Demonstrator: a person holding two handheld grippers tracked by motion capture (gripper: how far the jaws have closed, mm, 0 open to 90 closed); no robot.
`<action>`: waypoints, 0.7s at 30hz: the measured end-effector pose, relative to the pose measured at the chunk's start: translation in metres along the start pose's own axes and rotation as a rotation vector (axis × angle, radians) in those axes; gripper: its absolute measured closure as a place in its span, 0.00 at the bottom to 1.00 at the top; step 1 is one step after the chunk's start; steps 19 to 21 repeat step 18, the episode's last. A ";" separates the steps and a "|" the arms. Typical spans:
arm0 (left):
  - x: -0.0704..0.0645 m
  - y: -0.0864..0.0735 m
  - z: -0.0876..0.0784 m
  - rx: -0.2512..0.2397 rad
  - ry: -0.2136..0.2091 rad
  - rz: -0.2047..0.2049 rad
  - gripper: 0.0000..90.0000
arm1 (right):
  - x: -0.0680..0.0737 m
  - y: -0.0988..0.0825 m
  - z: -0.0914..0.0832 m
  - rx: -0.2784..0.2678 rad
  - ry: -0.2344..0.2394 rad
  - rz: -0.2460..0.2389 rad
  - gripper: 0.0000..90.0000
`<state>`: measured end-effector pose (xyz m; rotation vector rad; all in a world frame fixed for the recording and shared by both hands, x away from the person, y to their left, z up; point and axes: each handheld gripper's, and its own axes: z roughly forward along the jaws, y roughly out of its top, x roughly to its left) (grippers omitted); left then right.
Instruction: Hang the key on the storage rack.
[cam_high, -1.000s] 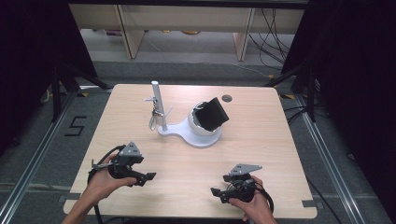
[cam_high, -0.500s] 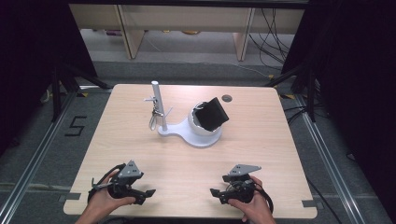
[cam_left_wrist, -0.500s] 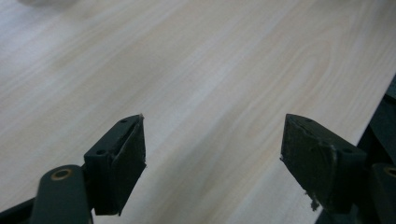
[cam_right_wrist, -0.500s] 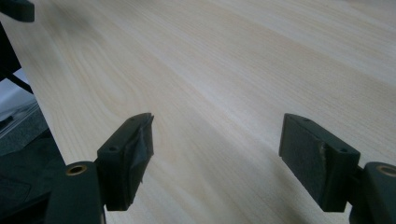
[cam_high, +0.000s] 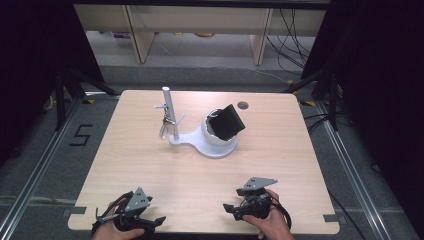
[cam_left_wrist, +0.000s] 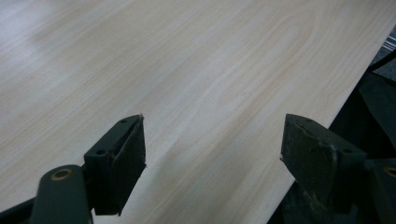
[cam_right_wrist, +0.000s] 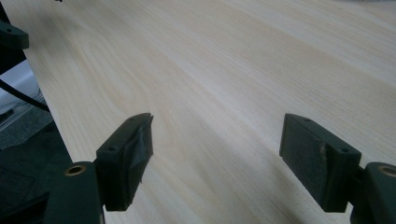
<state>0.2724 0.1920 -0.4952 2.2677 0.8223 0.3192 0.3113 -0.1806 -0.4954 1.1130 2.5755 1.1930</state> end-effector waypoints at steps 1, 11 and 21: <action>0.000 0.000 0.000 0.001 -0.001 0.017 0.24 | 0.000 0.000 0.000 0.006 0.003 -0.004 0.29; -0.001 -0.002 0.004 0.018 -0.010 0.017 0.24 | 0.000 0.000 0.001 0.005 0.003 -0.004 0.29; 0.001 -0.003 0.004 0.017 0.005 0.005 0.24 | -0.001 0.000 0.001 0.010 0.000 0.001 0.28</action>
